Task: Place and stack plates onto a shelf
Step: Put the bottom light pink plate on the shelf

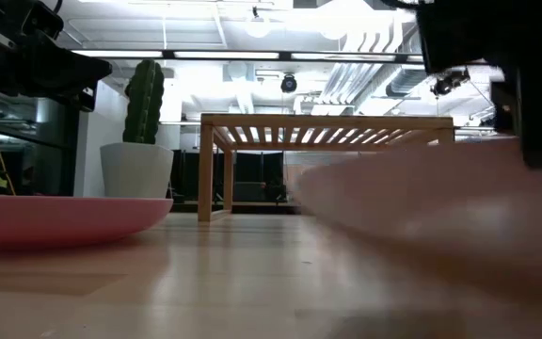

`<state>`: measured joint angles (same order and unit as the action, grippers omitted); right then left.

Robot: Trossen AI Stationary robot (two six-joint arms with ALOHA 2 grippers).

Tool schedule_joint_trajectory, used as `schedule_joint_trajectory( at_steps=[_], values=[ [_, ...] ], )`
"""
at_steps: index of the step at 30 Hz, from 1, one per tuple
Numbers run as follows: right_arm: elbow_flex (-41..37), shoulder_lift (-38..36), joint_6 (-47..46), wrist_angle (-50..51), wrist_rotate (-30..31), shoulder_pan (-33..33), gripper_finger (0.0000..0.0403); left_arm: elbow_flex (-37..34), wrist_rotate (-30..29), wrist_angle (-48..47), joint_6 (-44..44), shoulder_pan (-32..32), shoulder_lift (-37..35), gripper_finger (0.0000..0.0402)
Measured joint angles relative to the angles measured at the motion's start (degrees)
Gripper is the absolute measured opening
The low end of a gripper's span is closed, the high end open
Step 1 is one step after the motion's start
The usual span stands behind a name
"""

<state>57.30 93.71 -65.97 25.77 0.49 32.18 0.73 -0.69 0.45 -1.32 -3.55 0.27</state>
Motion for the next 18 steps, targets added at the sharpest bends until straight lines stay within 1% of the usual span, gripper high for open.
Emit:
schedule_joint_trajectory(
  at_steps=[3, 4, 7, 9, 10, 15, 17, 18],
  values=[
    [0.0, -5.1, 1.4, 2.2, 0.2, -1.6, 0.0, 0.0, 0.0, 0.0, 0.0, 0.0, 0.0, 0.0],
    [0.0, -7.1, 1.5, 3.8, 1.1, -2.0, 0.0, 0.0, 0.0, 0.0, 0.0, 0.0, 0.0, 0.0],
    [0.0, -14.1, 1.3, 8.2, 6.8, -3.4, 0.0, 0.0, 0.0, 0.0, 0.0, 0.0, 0.0, 0.0],
    [0.0, -19.0, 0.2, 10.8, 13.3, -4.4, 0.0, 0.0, 0.0, 0.0, 0.0, 0.0, 0.0, 0.0],
    [0.0, -21.5, -0.2, 12.1, 17.5, -5.0, 0.0, 0.0, 0.0, 0.0, 0.0, 0.0, 0.0, 0.0],
    [0.1, -32.0, -3.1, 15.8, 42.3, -9.4, 0.0, 0.0, 0.0, 0.0, 0.0, 0.0, 0.0, 0.0],
    [0.1, -35.3, -3.2, 16.6, 48.6, -12.2, 0.0, 0.0, 0.0, 0.0, 0.0, 0.0, 0.0, 0.0],
    [0.1, -36.7, -3.2, 17.0, 50.4, -13.8, 0.0, 0.0, 0.0, 0.0, 0.0, 0.0, 0.0, 0.0]
  ],
)
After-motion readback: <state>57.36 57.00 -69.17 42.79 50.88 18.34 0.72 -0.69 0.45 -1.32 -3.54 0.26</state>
